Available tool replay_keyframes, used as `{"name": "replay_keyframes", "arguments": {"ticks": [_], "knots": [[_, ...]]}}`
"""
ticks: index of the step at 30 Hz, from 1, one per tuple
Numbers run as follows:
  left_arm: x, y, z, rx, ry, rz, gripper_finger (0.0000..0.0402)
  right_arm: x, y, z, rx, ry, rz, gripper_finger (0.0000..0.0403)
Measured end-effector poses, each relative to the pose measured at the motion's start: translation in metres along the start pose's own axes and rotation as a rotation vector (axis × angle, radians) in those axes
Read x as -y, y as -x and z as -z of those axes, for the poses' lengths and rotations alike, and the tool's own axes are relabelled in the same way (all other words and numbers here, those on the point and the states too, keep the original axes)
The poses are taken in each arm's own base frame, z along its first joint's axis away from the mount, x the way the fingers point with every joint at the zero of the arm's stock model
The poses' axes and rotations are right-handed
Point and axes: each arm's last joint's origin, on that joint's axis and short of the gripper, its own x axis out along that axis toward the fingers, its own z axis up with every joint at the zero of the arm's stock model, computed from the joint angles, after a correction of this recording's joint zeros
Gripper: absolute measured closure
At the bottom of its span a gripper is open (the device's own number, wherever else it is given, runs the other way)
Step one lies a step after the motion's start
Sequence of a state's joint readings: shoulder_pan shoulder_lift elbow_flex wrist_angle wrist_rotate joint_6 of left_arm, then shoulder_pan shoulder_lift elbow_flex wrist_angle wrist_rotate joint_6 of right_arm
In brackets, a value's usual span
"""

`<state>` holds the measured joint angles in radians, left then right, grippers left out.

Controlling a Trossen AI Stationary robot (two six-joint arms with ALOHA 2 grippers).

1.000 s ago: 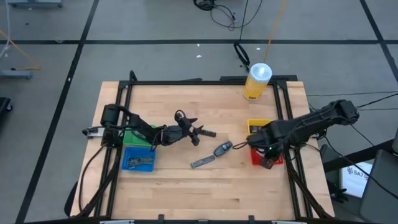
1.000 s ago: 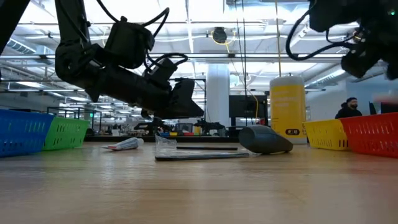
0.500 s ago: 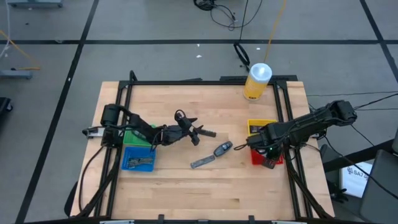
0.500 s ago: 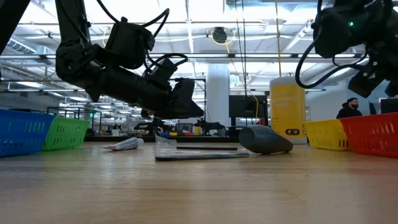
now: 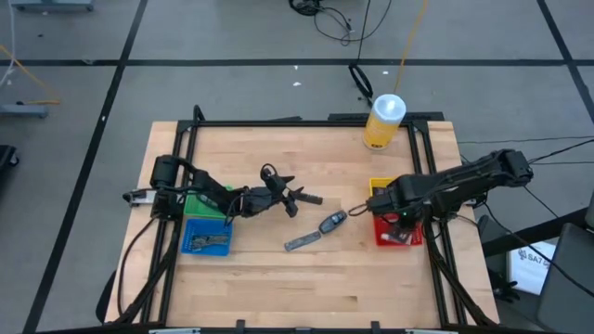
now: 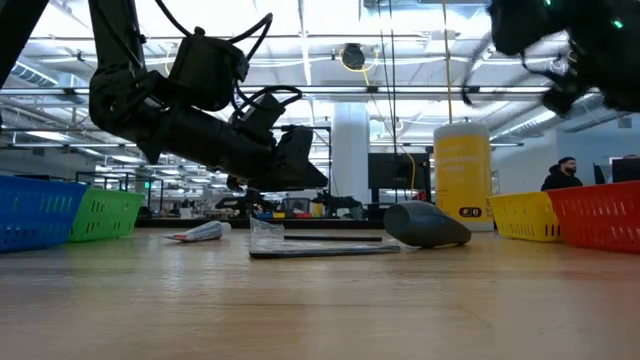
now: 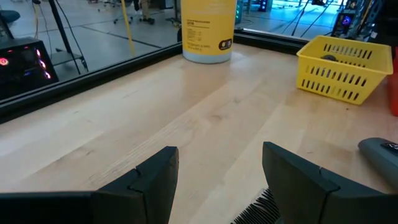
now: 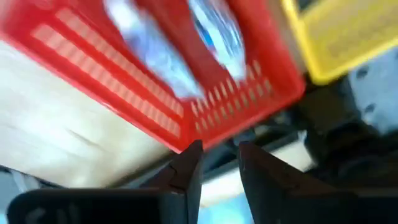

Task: Pick & Place Travel size toiletries
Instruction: Put the black deodorant into the green bin

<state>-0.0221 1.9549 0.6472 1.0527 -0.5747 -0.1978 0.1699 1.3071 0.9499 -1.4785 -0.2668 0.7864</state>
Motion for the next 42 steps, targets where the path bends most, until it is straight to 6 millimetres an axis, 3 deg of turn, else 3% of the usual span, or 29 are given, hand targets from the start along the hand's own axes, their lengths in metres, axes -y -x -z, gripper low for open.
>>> {"name": "replay_keyframes", "arguments": {"ticks": [4,8,13,17,20,27,32,37,42], "knots": [[0.0,0.0,0.0,0.0,0.0,0.0,0.0174,-0.012,0.029,-0.005,0.207,0.014,-0.062,0.0322],[0.0,0.0,0.0,0.0,0.001,0.001,0.0174,-0.031,0.046,-0.024,0.572,0.083,-0.184,0.0329],[0.0,0.0,0.0,-0.002,0.002,0.001,0.0174,-0.061,0.047,-0.054,1.054,0.348,-0.334,0.0324],[0.0,0.0,0.0,-0.004,0.0,0.001,0.0174,-0.064,0.036,-0.079,1.284,0.397,-0.441,0.0303],[0.0,0.0,0.001,-0.007,-0.002,0.0,0.0174,-0.06,0.024,-0.089,1.314,0.475,-0.447,0.0271],[0.0,0.0,0.0,-0.003,0.005,0.0,0.0174,-0.055,-0.012,-0.108,1.182,0.734,-0.349,0.0169],[0.0,0.0,0.0,-0.003,0.005,0.0,0.0174,-0.051,-0.039,-0.112,1.126,0.9,-0.209,0.0108],[0.0,0.0,0.0,0.0,0.007,0.001,0.0174,-0.044,-0.062,-0.113,1.127,0.968,-0.166,0.0091],[0.002,-0.001,-0.002,0.009,-0.021,0.054,0.0174,-0.038,-0.079,-0.111,1.279,0.951,-0.215,0.0114]]}}
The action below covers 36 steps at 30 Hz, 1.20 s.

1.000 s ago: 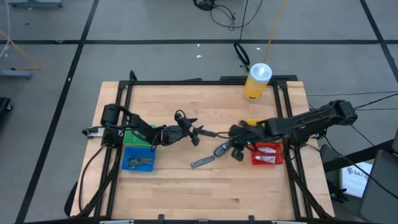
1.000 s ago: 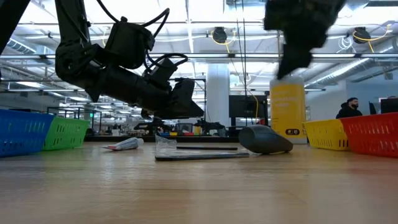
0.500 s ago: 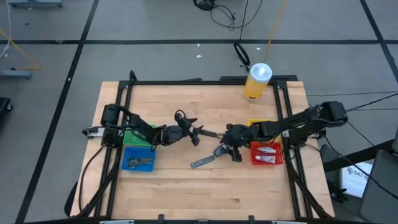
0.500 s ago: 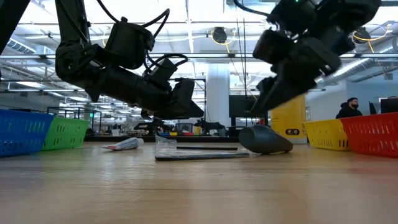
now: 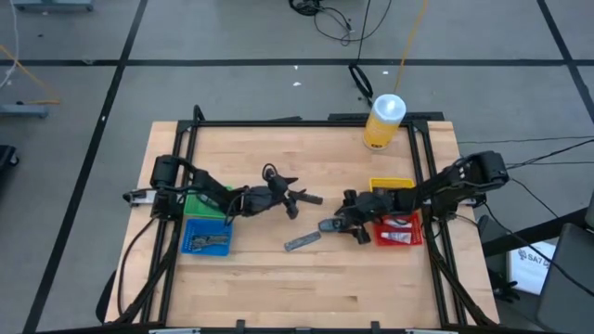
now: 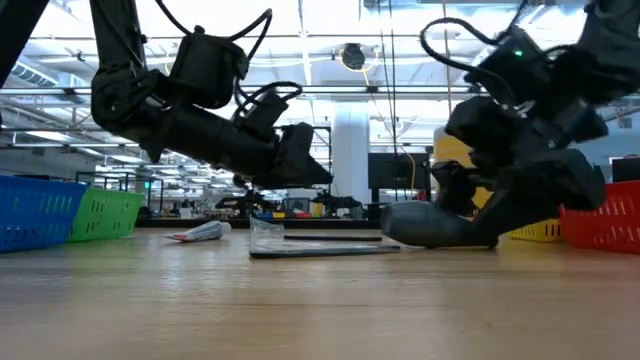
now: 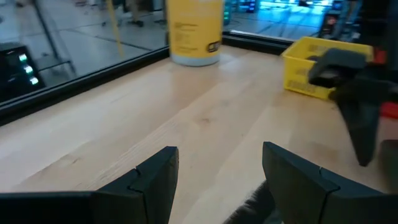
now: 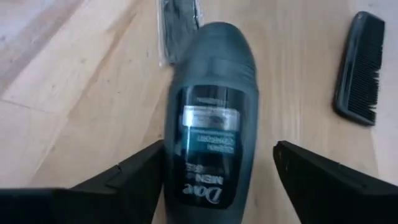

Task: Pick & Place Travel size toiletries
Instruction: Put the black deodorant into the green bin

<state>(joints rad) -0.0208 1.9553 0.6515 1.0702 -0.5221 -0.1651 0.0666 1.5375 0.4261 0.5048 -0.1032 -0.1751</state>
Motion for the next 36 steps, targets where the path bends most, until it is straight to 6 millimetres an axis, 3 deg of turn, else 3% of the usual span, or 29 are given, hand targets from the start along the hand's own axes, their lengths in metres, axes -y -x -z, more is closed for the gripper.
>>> {"name": "replay_keyframes", "arguments": {"ticks": [5,10,15,19,22,25,29,36], "knots": [[0.005,-0.009,-0.012,0.028,-0.023,0.091,0.0174,-0.002,-0.001,0.014,0.068,-0.042,0.061,0.0149],[0.01,-0.013,-0.036,0.086,-0.055,0.261,0.0174,-0.003,-0.014,0.013,0.126,-0.04,0.071,0.019],[0.009,0.012,-0.091,0.231,-0.245,0.296,0.0174,0.003,-0.024,-0.006,0.238,-0.026,0.178,0.0212],[-0.003,0.044,-0.136,0.286,-0.365,0.234,0.0174,0.011,-0.025,-0.035,0.396,-0.002,0.31,0.0203],[-0.015,0.068,-0.159,0.259,-0.39,0.18,0.0174,0.02,-0.021,-0.061,0.556,0.001,0.385,0.0197],[-0.026,0.087,-0.169,0.218,-0.392,0.187,0.0174,0.03,-0.016,-0.086,0.701,-0.008,0.427,0.0203],[-0.028,0.107,-0.178,0.257,-0.384,0.374,0.0174,0.039,-0.012,-0.111,0.803,0.044,0.479,0.0207],[-0.02,0.111,-0.168,0.212,-0.436,0.584,0.0174,0.038,-0.002,-0.129,0.962,0.198,0.449,0.0199]]}}
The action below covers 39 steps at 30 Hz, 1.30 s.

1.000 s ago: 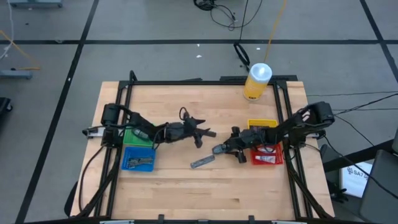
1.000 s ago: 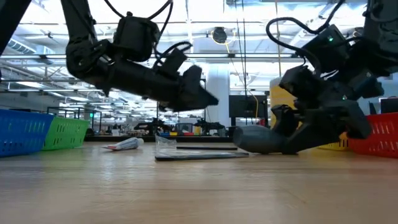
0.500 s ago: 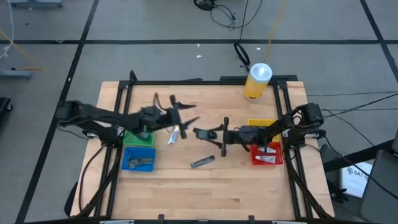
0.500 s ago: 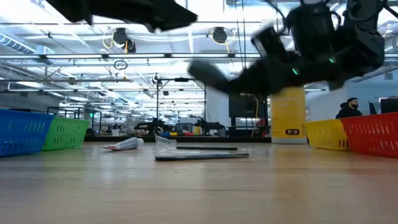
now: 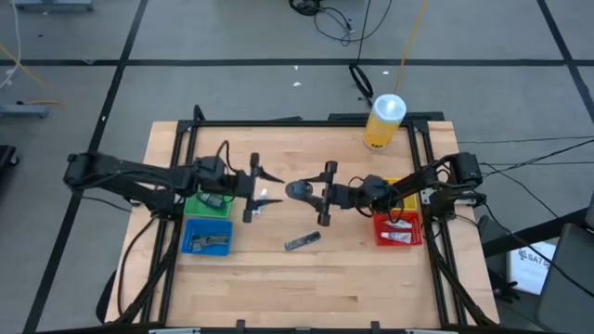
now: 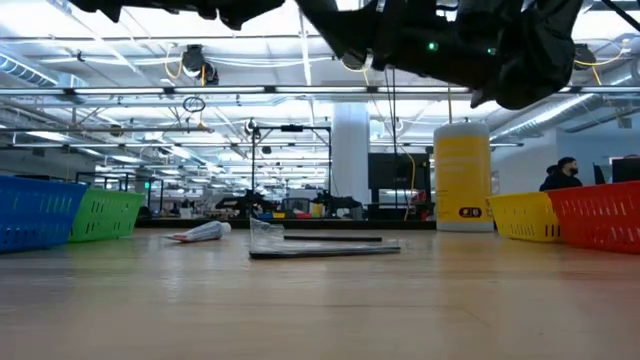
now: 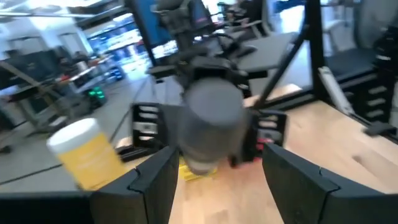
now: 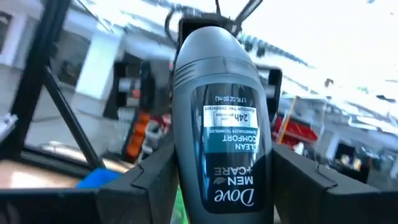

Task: Pick & Place Travel size toiletries
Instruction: Put the black deodorant into the green bin

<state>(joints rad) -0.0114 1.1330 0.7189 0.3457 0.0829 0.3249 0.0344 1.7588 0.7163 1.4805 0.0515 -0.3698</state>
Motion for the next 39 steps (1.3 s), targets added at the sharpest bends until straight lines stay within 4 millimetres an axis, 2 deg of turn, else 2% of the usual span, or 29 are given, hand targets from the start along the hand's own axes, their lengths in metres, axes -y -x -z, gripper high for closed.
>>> {"name": "replay_keyframes", "arguments": {"ticks": [4,11,16,22,25,29,33,39], "knots": [[0.004,-0.015,0.011,-0.007,-0.039,0.032,0.0174,0.0,0.0,-0.003,0.042,-0.01,-0.042,0.0202],[0.006,-0.045,0.028,0.051,-0.117,-0.061,0.0174,-0.001,0.0,-0.002,0.032,0.006,-0.043,0.0199],[0.005,-0.052,0.029,0.131,-0.121,-0.07,0.0168,0.0,0.001,-0.003,0.042,0.009,-0.039,0.02],[0.004,-0.053,0.026,0.146,-0.082,-0.063,0.0099,-0.003,0.005,0.006,-0.019,0.014,-0.062,0.0199],[0.002,-0.054,0.022,0.144,-0.06,-0.063,0.0061,-0.002,0.004,0.003,-0.004,0.016,-0.056,0.02],[0.001,-0.055,0.019,0.15,-0.045,-0.068,0.0035,-0.002,0.004,0.006,-0.019,0.018,-0.057,0.0199],[0.0,-0.056,0.018,0.142,-0.029,-0.106,0.0047,0.0,0.004,0.004,-0.012,0.016,-0.049,0.0198],[0.0,-0.056,0.019,0.136,-0.021,-0.094,0.0115,0.0,0.004,0.005,-0.014,0.013,-0.046,0.0197]]}}
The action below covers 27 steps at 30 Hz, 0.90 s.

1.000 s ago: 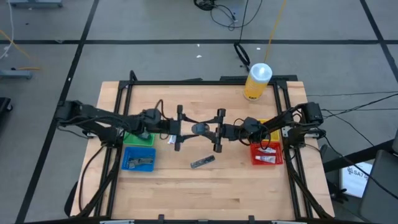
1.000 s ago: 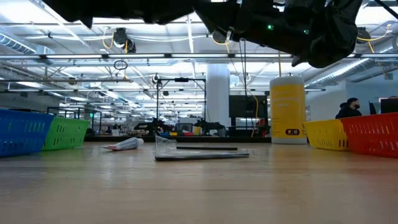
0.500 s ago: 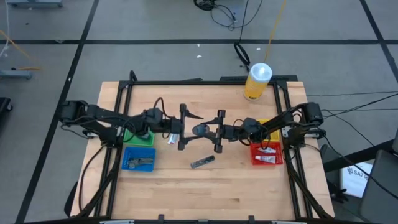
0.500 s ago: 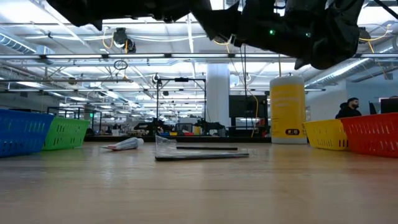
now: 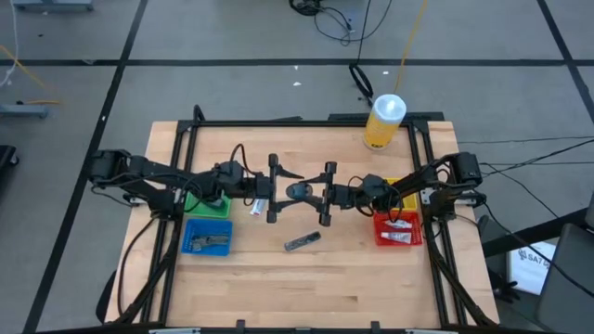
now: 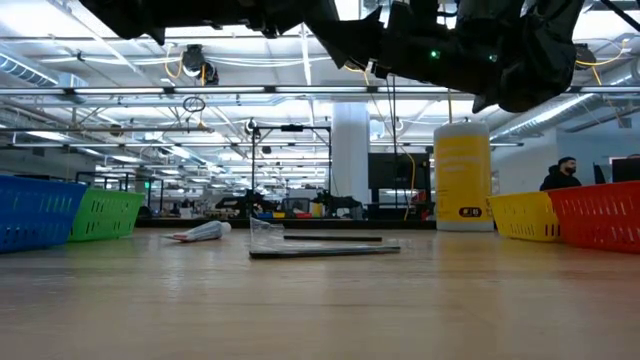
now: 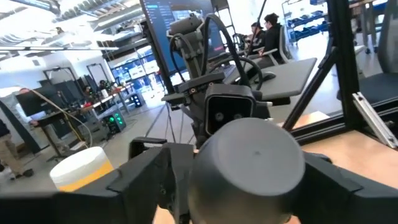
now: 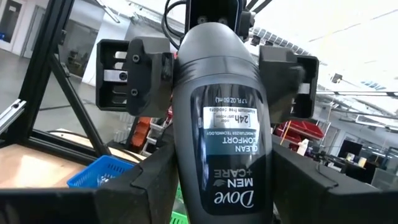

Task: Pick & Place Travel size toiletries
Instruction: Put the black deodorant into the green bin

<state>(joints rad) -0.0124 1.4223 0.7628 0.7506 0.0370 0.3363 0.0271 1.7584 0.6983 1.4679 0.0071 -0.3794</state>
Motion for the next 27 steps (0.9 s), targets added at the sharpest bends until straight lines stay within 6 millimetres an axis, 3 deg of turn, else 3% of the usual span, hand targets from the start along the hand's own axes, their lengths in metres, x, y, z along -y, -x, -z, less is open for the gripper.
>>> {"name": "replay_keyframes", "arguments": {"ticks": [7,15,20,27], "knots": [[0.001,0.0,0.0,0.006,0.01,0.023,0.0211,0.0,0.0,0.0,0.0,-0.001,0.007,0.0194],[0.0,-0.001,0.002,-0.058,0.016,0.014,0.0215,-0.001,0.0,0.006,-0.074,0.002,0.017,0.0161],[-0.006,-0.005,-0.018,-0.219,0.003,-0.018,0.0197,0.003,0.001,0.011,-0.117,-0.038,0.022,0.0102],[-0.014,-0.003,-0.057,-0.662,0.046,-0.016,0.0213,0.009,0.002,0.02,-0.221,0.018,0.112,0.0054]]}}
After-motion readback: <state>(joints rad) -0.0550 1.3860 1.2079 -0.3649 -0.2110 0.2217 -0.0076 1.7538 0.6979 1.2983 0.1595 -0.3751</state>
